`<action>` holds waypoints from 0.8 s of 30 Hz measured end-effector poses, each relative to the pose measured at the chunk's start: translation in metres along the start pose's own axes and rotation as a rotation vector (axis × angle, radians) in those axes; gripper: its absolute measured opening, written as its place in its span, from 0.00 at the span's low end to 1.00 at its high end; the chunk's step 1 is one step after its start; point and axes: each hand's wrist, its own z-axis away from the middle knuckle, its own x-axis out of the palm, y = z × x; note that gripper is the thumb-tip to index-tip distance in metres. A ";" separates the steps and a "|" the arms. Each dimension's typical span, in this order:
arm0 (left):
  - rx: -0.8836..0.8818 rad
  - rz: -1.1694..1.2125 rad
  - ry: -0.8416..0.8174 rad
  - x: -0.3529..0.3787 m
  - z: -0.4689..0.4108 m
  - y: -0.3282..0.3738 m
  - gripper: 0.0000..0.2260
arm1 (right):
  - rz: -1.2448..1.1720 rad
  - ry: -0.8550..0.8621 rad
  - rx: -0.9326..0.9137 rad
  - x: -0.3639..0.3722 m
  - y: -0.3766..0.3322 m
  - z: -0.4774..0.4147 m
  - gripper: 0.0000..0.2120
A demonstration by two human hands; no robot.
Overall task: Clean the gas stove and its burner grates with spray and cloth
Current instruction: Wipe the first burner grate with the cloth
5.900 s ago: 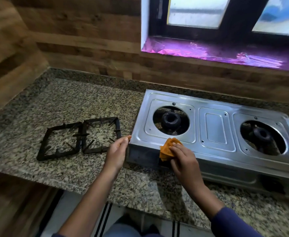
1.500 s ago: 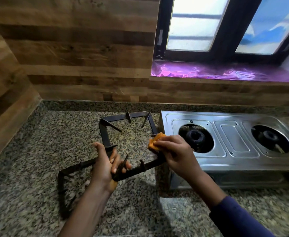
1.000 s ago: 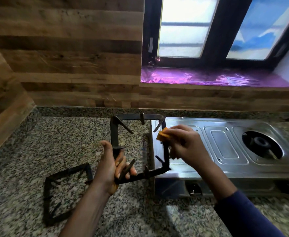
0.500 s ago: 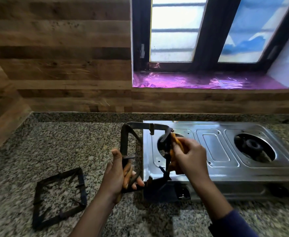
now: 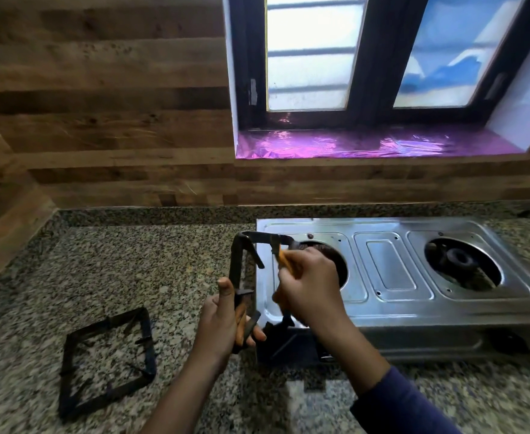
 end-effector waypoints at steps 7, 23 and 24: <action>0.013 -0.024 -0.039 -0.011 0.000 0.005 0.40 | -0.265 0.266 0.204 -0.023 0.002 -0.037 0.01; -0.197 0.317 -0.107 -0.006 -0.009 0.001 0.32 | 0.145 0.089 -0.543 0.010 -0.044 -0.024 0.15; -0.210 0.338 -0.103 -0.007 -0.010 0.001 0.32 | 0.163 0.039 -0.568 0.013 -0.043 -0.024 0.16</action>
